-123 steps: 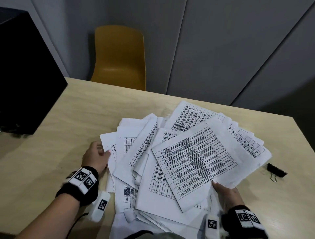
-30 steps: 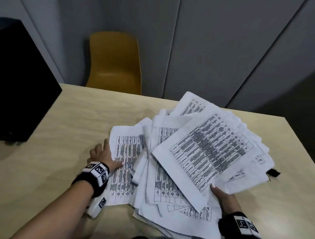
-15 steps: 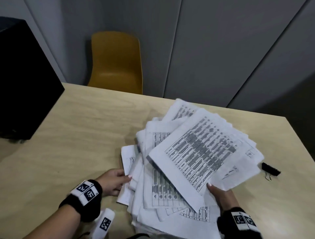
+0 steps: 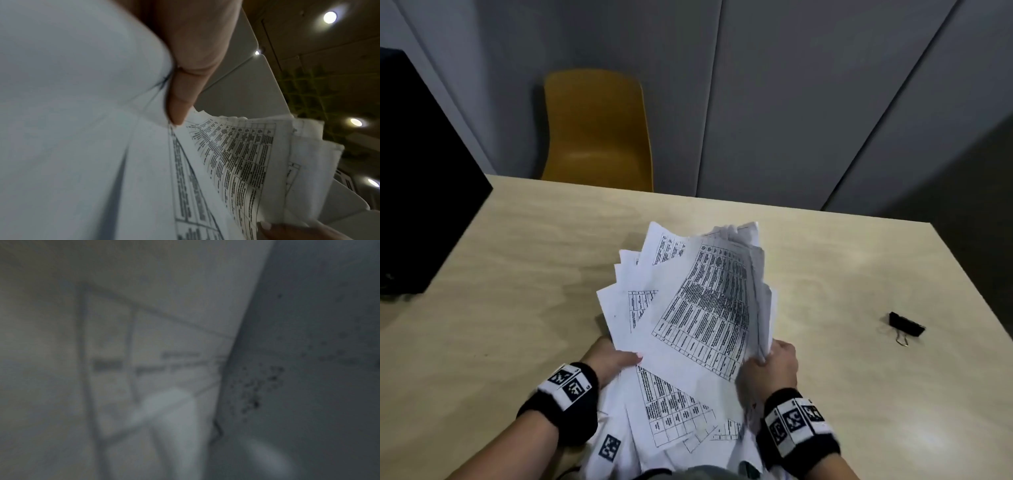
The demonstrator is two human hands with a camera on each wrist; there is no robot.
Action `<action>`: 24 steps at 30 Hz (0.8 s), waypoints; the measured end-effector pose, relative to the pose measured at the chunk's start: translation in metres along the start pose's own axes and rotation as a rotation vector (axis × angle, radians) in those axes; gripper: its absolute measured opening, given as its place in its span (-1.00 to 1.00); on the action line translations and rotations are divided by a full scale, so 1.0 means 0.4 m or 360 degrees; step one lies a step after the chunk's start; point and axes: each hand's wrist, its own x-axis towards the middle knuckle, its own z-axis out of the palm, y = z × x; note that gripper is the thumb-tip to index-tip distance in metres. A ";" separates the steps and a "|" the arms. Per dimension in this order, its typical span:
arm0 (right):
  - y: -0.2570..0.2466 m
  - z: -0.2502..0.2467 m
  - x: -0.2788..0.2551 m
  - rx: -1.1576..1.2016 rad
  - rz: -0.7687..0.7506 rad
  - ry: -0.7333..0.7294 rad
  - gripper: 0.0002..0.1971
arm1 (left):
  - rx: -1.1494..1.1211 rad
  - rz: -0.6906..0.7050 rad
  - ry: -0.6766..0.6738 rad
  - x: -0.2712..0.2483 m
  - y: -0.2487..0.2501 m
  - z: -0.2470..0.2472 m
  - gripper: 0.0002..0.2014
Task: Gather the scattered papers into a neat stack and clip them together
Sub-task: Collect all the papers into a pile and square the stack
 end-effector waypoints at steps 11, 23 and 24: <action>0.009 -0.066 0.030 0.0684 0.0512 -0.0520 -0.35 | -0.0313 -0.0130 -0.0035 -0.012 -0.042 -0.036 -0.80; 0.012 -0.058 0.024 0.0247 0.0455 -0.0543 -0.54 | -0.0008 0.0084 -0.0131 -0.012 -0.003 -0.019 -0.40; 0.012 -0.047 0.028 0.0238 0.0445 -0.0525 -0.47 | 0.0019 0.0124 -0.0103 -0.007 0.002 -0.016 -0.41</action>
